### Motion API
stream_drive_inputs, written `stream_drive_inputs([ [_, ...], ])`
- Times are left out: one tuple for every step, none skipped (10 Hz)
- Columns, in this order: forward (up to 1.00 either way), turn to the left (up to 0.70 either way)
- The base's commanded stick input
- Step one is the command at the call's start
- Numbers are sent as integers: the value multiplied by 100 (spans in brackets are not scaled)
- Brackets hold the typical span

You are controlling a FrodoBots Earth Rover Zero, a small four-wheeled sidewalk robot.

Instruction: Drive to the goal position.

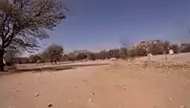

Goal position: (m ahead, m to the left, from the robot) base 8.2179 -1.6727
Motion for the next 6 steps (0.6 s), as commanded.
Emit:
stream_drive_inputs([
  [50,0],
  [50,0],
  [50,0],
  [50,0],
  [50,0],
  [50,0],
])
